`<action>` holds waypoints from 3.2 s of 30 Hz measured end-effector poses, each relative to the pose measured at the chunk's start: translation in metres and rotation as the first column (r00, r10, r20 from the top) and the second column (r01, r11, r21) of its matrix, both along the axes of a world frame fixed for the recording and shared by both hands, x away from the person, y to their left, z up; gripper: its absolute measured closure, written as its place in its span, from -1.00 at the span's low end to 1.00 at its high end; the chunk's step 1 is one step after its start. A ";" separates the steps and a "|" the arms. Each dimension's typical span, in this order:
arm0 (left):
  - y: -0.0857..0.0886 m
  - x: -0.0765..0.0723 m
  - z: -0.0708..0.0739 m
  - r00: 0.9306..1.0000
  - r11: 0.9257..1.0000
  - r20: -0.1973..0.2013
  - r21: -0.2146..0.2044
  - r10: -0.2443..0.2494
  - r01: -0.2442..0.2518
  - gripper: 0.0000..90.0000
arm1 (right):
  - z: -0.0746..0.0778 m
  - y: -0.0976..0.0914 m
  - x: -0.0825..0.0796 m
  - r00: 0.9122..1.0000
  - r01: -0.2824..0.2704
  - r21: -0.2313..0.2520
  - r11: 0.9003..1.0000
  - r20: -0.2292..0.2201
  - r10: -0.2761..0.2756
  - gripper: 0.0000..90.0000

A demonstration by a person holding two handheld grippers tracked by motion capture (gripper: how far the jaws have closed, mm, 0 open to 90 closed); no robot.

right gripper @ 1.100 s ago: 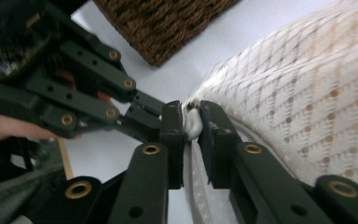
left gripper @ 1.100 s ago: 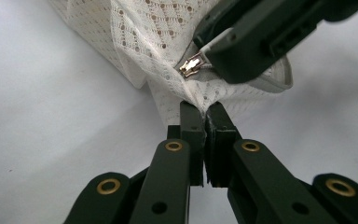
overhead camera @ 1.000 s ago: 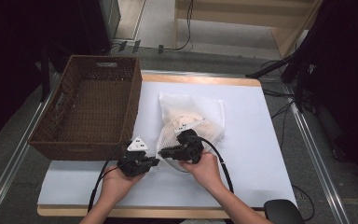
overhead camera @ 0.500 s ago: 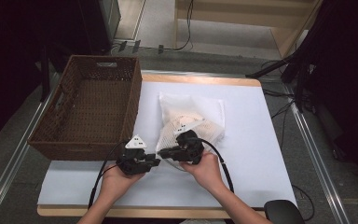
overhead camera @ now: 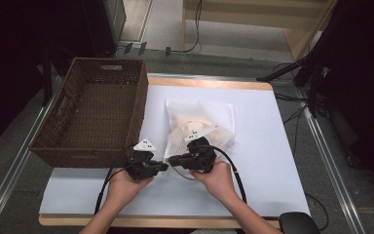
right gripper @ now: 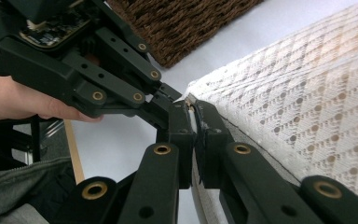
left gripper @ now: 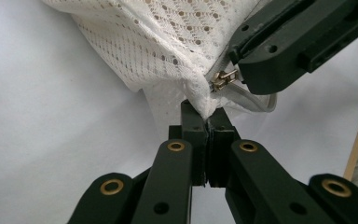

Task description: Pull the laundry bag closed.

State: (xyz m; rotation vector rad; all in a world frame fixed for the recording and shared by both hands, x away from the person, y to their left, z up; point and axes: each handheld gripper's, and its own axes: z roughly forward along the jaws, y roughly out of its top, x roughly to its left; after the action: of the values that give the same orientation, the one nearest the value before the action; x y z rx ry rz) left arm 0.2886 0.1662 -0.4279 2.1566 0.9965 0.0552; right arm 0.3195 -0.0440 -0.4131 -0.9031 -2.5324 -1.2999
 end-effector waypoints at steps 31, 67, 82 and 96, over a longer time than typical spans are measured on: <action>0.015 0.001 0.013 0.997 0.996 0.011 -0.017 0.082 -0.082 1.00 | 0.009 -0.041 0.013 0.998 0.065 -0.019 0.998 0.009 -0.065 0.93; 0.021 0.002 0.014 0.994 0.994 0.019 0.025 0.110 -0.110 1.00 | 0.022 -0.099 0.019 0.989 0.146 -0.028 0.989 -0.024 -0.147 0.93; 0.025 -0.001 0.013 0.992 0.991 0.028 0.044 0.123 -0.124 1.00 | 0.022 -0.136 0.021 0.974 0.226 -0.029 0.974 -0.029 -0.226 0.94; 0.030 -0.003 0.016 0.990 0.990 0.021 0.011 0.138 -0.138 1.00 | 0.019 -0.155 0.026 0.958 0.284 -0.022 0.959 -0.040 -0.285 0.94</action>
State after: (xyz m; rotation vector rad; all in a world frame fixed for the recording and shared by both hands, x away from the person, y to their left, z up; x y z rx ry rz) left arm 0.2856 0.1967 -0.4115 2.0916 1.1354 0.1496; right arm 0.3454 -0.1991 -0.3938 -1.3251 -2.4509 -1.3166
